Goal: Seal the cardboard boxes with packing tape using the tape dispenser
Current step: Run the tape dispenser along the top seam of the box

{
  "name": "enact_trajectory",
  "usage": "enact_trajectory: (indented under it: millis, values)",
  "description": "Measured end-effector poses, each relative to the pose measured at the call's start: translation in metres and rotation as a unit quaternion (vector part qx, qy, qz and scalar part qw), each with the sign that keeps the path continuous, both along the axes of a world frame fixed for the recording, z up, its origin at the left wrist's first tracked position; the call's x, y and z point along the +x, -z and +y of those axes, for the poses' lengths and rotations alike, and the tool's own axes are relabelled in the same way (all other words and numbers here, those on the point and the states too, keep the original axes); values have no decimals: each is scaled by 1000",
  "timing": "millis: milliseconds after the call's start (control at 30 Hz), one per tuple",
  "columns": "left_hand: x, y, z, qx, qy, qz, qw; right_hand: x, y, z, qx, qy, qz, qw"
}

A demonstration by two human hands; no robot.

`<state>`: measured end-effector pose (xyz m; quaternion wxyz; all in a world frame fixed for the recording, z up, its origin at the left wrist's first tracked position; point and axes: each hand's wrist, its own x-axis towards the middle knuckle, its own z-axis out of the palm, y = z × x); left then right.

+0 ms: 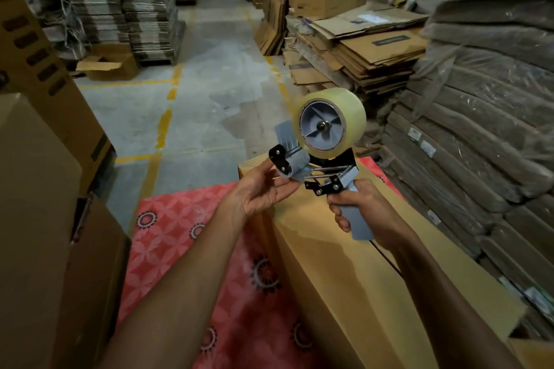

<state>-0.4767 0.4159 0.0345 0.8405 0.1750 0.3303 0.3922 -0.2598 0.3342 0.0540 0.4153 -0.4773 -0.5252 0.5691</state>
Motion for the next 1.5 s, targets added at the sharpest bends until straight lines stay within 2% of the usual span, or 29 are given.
enact_trajectory:
  millis: [200, 300, 433, 633, 700, 800, 967, 1067, 1200, 1333, 1500]
  values:
    - [1, -2, 13, -66, 37, -57, 996, -7, 7, 7, 17, 24, -17, 999]
    - [1, 3, 24, -68, 46, -27, 996, -7, 6, 14, 21, 24, -36, 999]
    - [-1, 6, 44, -80, 55, 55, 994, -4, 6, 26, 25, 37, -36, 998]
    - [-8, 1, 81, -79, 60, 2, 995, 3, 7, 49, 47, 47, -28, 997]
    - [-7, -3, 91, -58, 77, 10, 995, 7, 10, 56, 47, 52, -40, 997]
    - [-2, -7, 98, -6, 103, 113, 988, 9, 14, 61, 48, 66, -39, 996]
    - [5, -1, 116, 38, 77, 248, 965, 8, 19, 70, 53, 82, -56, 994]
    - [6, -5, 129, 95, 77, 332, 935, 5, 26, 71, 47, 85, -92, 991]
    - [9, -8, 147, 167, 66, 441, 879, -4, 37, 69, 36, 115, -115, 986]
    - [-16, -2, 181, 169, 50, 447, 877, 4, 42, 56, 18, 146, -121, 982]
    - [-2, 14, 201, 219, 34, 498, 839, 1, 57, 56, -9, 178, -106, 978]
